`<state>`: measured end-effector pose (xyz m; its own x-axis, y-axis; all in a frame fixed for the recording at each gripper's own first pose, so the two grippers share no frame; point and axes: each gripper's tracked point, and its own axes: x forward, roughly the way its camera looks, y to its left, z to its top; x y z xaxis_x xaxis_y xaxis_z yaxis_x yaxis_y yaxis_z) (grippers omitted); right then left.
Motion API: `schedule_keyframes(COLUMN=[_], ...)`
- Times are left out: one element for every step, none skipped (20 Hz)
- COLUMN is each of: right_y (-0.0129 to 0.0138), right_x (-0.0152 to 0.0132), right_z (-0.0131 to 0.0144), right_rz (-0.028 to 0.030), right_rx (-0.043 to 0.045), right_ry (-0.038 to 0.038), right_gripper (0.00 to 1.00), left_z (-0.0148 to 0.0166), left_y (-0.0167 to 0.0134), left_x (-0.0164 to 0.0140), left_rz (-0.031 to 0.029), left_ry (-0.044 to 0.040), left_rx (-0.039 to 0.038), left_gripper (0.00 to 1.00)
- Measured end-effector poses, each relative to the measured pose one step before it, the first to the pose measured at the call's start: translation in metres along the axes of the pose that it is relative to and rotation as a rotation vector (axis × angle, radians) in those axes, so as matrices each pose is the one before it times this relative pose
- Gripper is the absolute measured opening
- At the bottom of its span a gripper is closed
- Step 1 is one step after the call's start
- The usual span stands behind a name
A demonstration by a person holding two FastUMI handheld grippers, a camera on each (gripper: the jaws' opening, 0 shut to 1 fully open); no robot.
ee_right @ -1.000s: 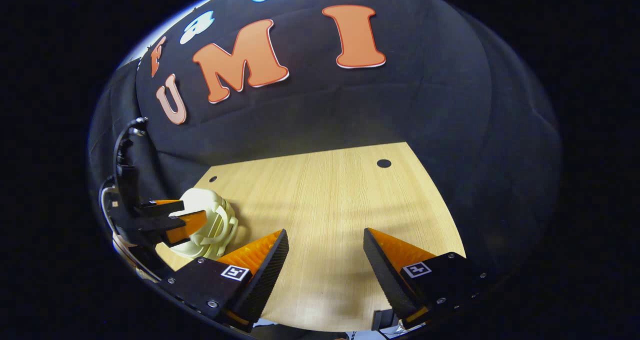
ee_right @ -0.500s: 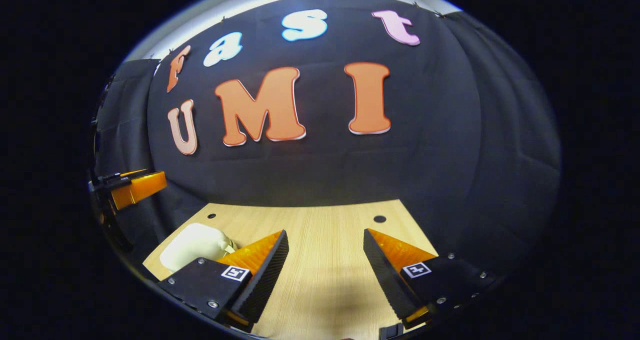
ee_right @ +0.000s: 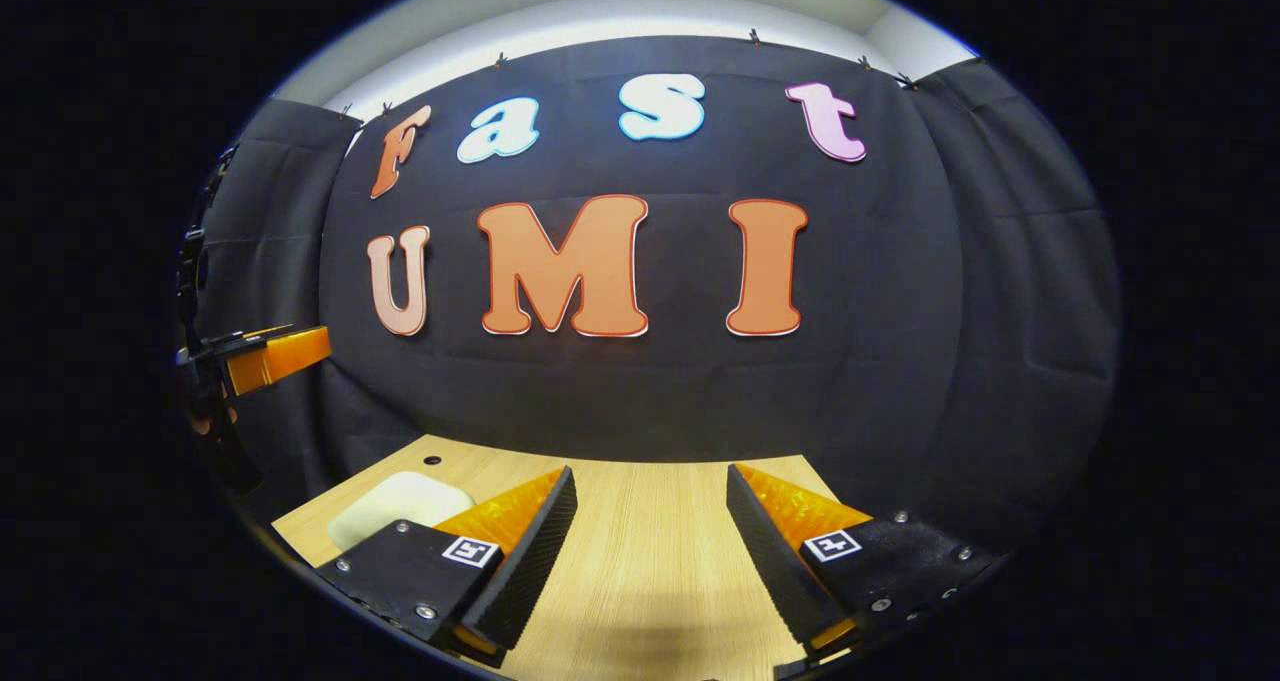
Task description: First open the suitcase, pack the skin care products into it, and then close the suitcase.
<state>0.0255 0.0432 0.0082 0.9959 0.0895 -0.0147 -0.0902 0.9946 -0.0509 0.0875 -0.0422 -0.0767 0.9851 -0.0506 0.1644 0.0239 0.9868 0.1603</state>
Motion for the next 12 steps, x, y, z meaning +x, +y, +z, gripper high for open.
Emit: schedule_keyframes(right_y=[-0.00041,0.00099,0.00243,0.00183,0.0015,0.00037,0.00048,-0.00006,-0.00017,-0.00046,0.00003,-0.00032], right_x=[0.00087,-0.00064,-0.00109,-0.00026,-0.00136,-0.00325,-0.00191,-0.00193,-0.00106,0.00116,-0.00176,-0.00094], right_z=[0.00023,-0.00071,-0.00073,-0.00339,-0.00254,-0.00398,-0.00077,0.00115,0.00152,-0.00011,0.00038,0.001], right_rz=[-0.01027,-0.00455,0.00065,0.00409,0.00314,0.0011,0.00114,0.00053,0.00023,0.00262,0.00383,0.00389], right_rx=[0.00048,0.00188,0.00352,0.00298,0.00151,0.00098,0.00098,-0.00043,-0.00129,-0.00074,0.00056,0.00205], right_ry=[-0.00279,-0.00403,0.00069,0.00587,0.00877,0.00858,0.00268,-0.00129,-0.00281,0.00087,0.00004,-0.00093], right_gripper=[0.95,0.95,0.95,0.95,0.95,0.95,0.95,0.95,0.95,0.95,0.95,0.95], left_z=[-0.00103,-0.00087,-0.00224,-0.00174,-0.00077,-0.00114,-0.00007,-0.00261,-0.00054,-0.00152,-0.00038,-0.00073], left_y=[-0.00017,-0.00054,0.00057,-0.00002,0.0014,0.00146,0.0021,0.00282,0.00179,-0.00272,-0.00151,-0.00322], left_x=[-0.00225,0.00214,0.00071,0.00127,-0.00038,0.00054,-0.00081,-0.00122,-0.00054,0.00079,-0.00114,0.00001], left_rz=[-0.01128,-0.01176,-0.00713,-0.00447,-0.00243,-0.00164,0.00457,0.00885,0.00795,0.00122,-0.00209,-0.00407], left_ry=[0.00371,0.00859,0.00865,0.00922,0.0058,0.00157,0.00092,0.00016,0.00191,0.00611,0.00537,0.00476], left_rx=[-0.01177,-0.01481,-0.01428,-0.01039,-0.00516,0.00149,0.00657,0.00909,0.00693,0.00238,-0.00477,-0.00593], left_gripper=[0.96,0.97,0.97,0.96,0.94,0.96,0.97,0.96,0.97,0.97,0.96,0.96])
